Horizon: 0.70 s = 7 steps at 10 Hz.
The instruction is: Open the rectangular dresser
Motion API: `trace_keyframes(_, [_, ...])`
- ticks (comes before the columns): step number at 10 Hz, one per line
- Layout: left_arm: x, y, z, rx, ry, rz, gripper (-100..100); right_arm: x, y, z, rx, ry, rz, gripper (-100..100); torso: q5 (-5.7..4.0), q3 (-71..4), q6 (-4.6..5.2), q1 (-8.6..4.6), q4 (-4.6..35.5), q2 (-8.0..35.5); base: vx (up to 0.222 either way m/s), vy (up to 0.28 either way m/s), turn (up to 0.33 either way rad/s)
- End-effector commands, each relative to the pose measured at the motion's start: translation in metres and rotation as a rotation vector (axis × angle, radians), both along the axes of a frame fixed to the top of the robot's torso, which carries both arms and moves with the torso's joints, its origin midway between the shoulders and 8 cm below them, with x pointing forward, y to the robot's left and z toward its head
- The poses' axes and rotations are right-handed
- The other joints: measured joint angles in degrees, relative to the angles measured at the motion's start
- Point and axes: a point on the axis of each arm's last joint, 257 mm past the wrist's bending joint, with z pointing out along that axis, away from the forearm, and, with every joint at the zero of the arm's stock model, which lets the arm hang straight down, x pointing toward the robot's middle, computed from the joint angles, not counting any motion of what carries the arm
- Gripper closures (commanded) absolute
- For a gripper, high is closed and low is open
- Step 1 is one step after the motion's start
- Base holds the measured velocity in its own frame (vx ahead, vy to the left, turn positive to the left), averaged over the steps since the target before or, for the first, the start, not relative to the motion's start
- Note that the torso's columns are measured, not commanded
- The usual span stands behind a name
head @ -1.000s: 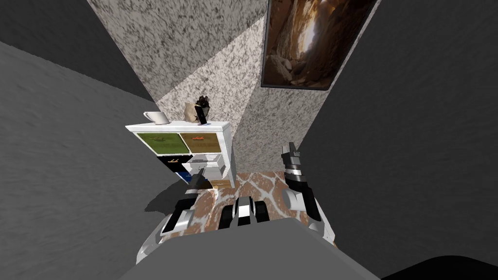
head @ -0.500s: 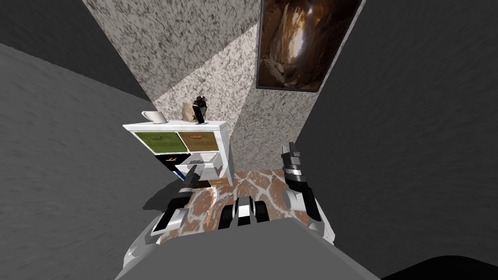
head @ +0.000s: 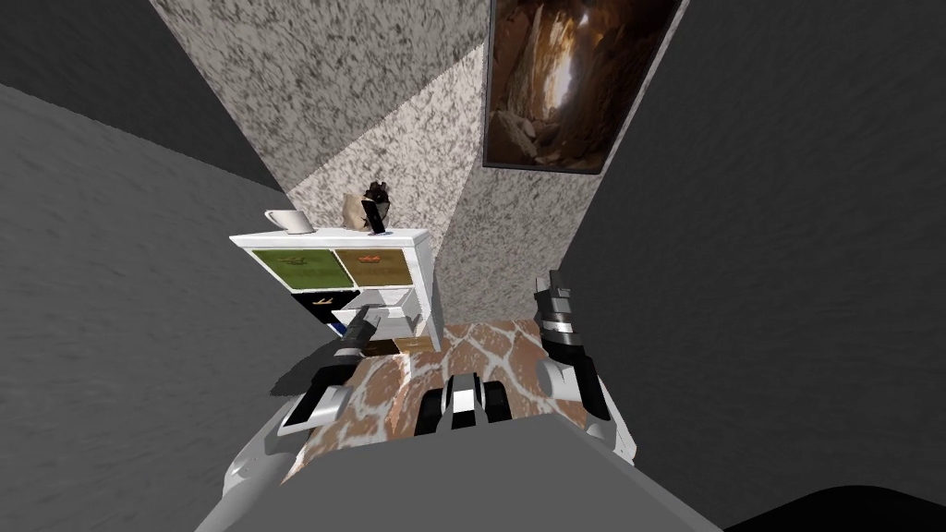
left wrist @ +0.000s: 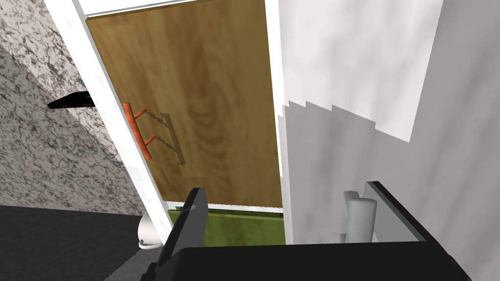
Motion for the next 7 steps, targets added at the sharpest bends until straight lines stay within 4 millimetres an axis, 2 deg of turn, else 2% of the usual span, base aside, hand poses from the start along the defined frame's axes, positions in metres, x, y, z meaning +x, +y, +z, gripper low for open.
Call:
trace_keyframes(1, [0.0025,0.0042,0.0022,-0.002,0.007,0.001,-100,0.0,0.0,0.0,0.0,0.0,0.0,0,-0.11,0.01,-0.04,-0.05,0.1,0.04,-0.012,-0.015,0.0])
trace_keyframes(2, [0.0027,0.0052,0.0015,-0.004,0.01,0.002,0,0.0,0.0,0.0,0.0,0.0,0.0,0,-0.07,0.02,-0.01,-0.05,0.07,0.03,0.0,0.0,0.0])
trace_keyframes(7, [0.0022,0.0054,-0.0006,-0.005,0.015,0.004,0,0.0,0.0,0.0,0.0,0.0,0.0,0,0.0,-0.01,0.0,-0.03,-0.01,-0.02,0.0,0.0,0.0])
